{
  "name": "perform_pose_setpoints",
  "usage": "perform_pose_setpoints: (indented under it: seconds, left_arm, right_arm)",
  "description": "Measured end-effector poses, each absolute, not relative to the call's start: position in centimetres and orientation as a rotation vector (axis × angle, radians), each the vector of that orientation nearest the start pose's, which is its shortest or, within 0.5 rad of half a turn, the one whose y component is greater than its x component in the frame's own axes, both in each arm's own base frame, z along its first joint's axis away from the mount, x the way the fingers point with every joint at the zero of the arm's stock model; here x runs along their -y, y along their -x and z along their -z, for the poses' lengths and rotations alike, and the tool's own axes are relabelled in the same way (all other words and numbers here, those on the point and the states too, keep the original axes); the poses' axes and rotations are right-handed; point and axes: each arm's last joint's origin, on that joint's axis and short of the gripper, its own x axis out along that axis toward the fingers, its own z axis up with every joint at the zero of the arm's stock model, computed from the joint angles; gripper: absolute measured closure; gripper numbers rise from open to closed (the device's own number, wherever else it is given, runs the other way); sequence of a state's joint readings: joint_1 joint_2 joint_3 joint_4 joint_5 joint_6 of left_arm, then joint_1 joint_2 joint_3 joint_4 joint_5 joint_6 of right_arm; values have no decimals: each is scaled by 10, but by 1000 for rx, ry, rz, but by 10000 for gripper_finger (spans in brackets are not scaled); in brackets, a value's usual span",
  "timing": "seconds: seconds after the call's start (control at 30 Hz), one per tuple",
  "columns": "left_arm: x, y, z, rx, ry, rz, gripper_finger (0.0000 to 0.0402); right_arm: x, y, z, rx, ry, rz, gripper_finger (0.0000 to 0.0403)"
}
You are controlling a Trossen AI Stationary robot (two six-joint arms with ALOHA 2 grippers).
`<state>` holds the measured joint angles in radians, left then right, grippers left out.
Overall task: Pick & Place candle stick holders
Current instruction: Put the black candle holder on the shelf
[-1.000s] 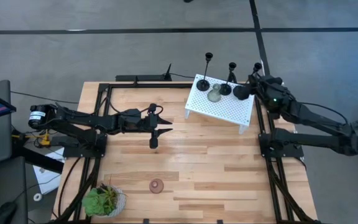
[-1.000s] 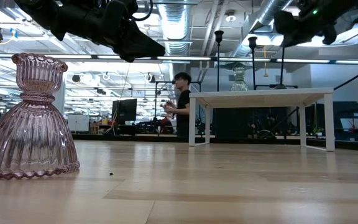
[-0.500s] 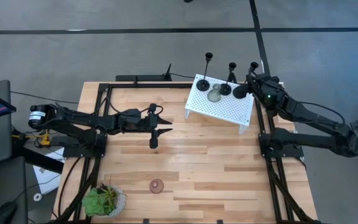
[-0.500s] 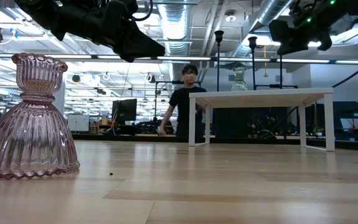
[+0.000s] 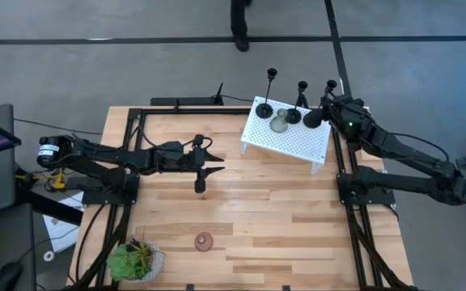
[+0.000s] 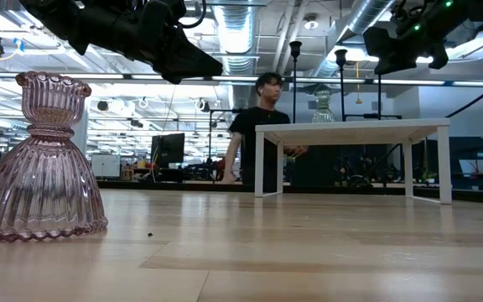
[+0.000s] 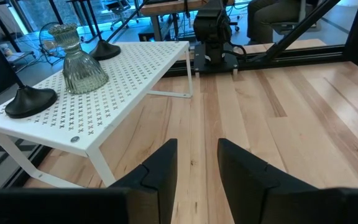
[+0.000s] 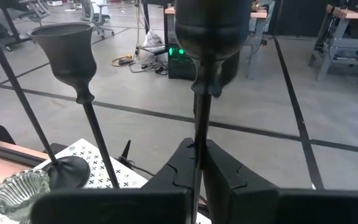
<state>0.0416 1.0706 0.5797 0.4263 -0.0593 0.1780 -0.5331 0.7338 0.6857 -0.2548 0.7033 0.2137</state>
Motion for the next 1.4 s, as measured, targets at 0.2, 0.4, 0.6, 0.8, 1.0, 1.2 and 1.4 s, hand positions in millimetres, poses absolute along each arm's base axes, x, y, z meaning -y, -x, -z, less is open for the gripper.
perform_pose_setpoints:
  seconds: [0.2,0.4,0.6,0.8,1.0,1.2,1.4]
  left_arm:
    - [-11,-234,-266,-73,-178,-95,287]
    - [-11,-234,-266,-74,-178,-95,287]
    - [-11,-234,-266,-74,-178,-95,287]
    - [-11,-234,-266,-74,-178,-95,287]
    - [-11,-234,-266,-74,-178,-95,287]
    - [-11,-234,-266,-74,-175,-95,287]
    - [-11,-234,-266,-74,-175,-95,287]
  right_arm:
    - [96,-125,-302,-194,-153,1255,396]
    - [96,-125,-302,-200,-146,1254,399]
    - [93,-121,-313,-263,-138,1257,401]
    - [91,-118,-322,-275,-145,1260,402]
    - [90,-116,-318,-314,-161,1268,402]
    - [90,-116,-319,-309,-162,1269,403]
    - [91,-116,-319,-306,-157,1287,403]
